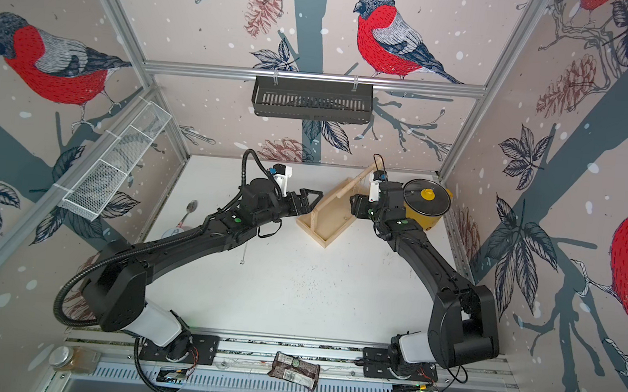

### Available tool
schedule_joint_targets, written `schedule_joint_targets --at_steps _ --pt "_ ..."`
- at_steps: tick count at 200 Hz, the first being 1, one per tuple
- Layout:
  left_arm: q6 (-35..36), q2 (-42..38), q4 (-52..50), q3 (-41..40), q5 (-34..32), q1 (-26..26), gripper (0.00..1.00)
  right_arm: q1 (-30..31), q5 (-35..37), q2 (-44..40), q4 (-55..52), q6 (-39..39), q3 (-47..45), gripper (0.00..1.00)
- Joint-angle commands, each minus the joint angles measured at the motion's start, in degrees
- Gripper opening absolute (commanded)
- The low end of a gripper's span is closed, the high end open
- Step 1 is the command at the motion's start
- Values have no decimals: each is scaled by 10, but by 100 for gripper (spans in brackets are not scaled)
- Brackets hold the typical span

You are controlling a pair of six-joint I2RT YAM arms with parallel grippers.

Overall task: Take the necklace off the jewelry display stand
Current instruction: Take off the necklace from the stand.

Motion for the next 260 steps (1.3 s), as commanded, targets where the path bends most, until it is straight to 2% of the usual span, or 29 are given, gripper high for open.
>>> schedule_joint_targets --at_steps 1,35,102,260 --pt "7 -2 29 -2 -1 0 97 1 9 -9 38 -11 -7 63" --pt "8 4 30 -1 5 0 97 -4 -2 -10 57 -6 -7 55" --pt "17 2 22 -2 3 4 97 -5 -40 -8 76 -12 3 49" --pt "20 7 20 -9 25 21 97 4 -52 26 99 -19 19 35"
